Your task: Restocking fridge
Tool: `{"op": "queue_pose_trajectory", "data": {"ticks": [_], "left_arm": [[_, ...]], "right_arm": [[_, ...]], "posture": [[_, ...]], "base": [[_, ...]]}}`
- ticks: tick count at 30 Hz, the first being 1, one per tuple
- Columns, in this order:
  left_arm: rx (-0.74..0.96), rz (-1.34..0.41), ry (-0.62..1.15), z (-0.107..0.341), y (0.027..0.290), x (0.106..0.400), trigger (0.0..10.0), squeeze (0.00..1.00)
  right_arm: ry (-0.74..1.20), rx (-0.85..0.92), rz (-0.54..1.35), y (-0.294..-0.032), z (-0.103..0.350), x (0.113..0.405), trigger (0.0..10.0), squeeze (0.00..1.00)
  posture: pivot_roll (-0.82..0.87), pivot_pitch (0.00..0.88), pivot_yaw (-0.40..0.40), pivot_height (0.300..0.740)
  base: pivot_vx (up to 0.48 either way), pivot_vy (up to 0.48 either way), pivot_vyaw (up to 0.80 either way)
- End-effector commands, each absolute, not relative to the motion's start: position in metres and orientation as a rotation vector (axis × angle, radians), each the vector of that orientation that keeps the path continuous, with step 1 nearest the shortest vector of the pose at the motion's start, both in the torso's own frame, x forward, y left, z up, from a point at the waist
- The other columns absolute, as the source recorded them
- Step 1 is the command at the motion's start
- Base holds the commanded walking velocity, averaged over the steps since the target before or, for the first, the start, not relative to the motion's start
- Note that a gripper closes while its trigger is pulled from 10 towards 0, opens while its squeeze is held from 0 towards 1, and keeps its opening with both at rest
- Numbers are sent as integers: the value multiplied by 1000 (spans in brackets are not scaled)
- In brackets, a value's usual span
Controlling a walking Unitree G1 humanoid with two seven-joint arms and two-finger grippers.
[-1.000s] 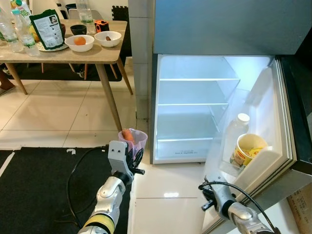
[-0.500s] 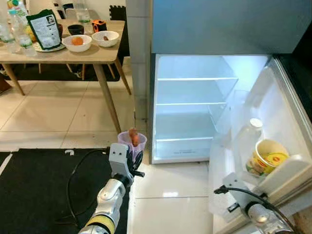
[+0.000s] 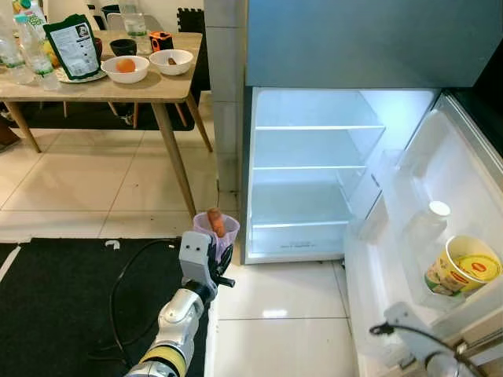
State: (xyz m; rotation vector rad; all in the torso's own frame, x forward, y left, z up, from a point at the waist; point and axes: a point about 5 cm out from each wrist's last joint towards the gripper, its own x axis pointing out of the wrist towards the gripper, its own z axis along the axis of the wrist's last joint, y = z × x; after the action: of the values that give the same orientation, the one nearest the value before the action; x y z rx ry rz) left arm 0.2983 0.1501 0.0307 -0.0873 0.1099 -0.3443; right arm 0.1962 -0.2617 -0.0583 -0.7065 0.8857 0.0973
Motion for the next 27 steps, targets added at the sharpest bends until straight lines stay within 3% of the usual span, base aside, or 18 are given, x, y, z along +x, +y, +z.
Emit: {"op": "queue_pose_trajectory", "data": {"ticks": [1,2,3,8,11,18,27], "left_arm": [[-83,-360,94,32,144,298,10000,0],[-83,-360,94,32,144,298,10000,0],[-82,-362,97,31,143,297,10000,0],[-80,-365,101,29,143,296,10000,0],[-78,-364,110,28,143,295,10000,0],[-70,-348,137,21,145,291,10000,0],[-56,-292,180,12,153,283,10000,0]], "right_arm": [[900,-665,156,-252,-65,189,10000,0],[900,-665,156,-252,-65,189,10000,0],[850,-574,256,-231,-68,190,10000,0],[765,-466,370,-207,-65,198,10000,0],[571,-324,416,-184,-39,236,10000,0],[403,-388,268,-196,-3,279,10000,0],[363,-501,117,-222,19,298,10000,0]], "posture": [[-46,65,-59,740],[-46,65,-59,740],[-47,66,-58,740],[-48,69,-56,740],[-52,70,-55,740],[-58,73,-53,740],[-55,70,-61,740]], "base": [[0,0,0],[0,0,0],[0,0,0],[0,0,0],[0,0,0],[0,0,0],[0,0,0]]}}
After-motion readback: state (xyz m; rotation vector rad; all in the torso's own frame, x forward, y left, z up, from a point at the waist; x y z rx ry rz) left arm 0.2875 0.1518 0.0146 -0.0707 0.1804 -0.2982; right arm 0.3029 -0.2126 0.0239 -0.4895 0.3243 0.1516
